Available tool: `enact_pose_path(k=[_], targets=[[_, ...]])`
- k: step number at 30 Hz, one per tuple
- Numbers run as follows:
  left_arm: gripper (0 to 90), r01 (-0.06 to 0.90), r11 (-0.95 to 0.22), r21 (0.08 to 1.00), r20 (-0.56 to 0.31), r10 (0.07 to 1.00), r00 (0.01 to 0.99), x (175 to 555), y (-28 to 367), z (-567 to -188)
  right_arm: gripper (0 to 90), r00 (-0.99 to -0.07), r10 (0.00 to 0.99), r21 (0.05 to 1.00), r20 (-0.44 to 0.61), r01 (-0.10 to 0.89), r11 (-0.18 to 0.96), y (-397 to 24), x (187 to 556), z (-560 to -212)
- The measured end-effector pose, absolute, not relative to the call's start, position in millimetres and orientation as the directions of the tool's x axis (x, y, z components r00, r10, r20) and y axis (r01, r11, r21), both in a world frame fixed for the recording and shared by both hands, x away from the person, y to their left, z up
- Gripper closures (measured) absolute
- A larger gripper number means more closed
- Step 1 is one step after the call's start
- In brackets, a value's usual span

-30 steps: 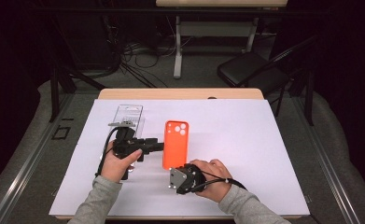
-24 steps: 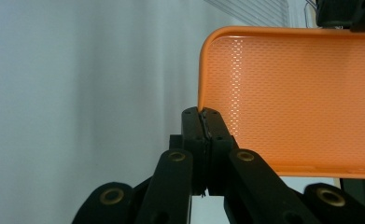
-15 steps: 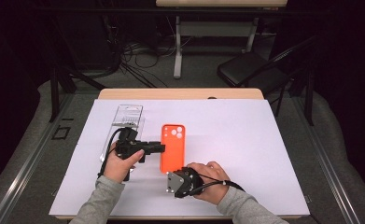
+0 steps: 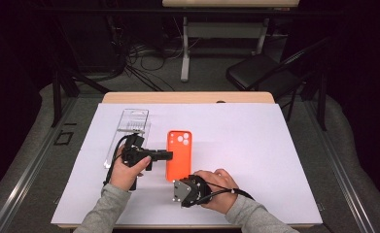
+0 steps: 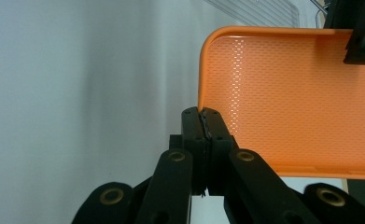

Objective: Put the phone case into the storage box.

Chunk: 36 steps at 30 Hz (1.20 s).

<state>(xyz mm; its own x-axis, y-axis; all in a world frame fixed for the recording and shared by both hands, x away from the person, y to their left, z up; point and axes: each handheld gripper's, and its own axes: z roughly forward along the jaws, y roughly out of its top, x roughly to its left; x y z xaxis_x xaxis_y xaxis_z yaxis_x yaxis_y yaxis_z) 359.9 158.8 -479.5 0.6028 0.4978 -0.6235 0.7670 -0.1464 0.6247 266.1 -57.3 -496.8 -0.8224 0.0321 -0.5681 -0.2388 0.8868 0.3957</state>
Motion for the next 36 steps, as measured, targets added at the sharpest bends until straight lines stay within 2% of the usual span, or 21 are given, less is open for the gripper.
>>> enact_pose_path(k=[11, 36], targets=[[78.3, 0.8, -0.107, 0.59, -0.657, 0.512, 0.553, 358.7, 159.8, -481.1, 90.0, -0.824, 0.028, 0.397, -0.567, -0.243, 0.885, -56.4, 265.4, -497.7], [80.3, 0.842, -0.057, 0.536, -0.716, 0.498, 0.49, 359.0, 162.0, -482.9, 89.4, -0.824, 0.029, 0.4, -0.565, -0.243, 0.884, -56.3, 266.5, -498.5]])
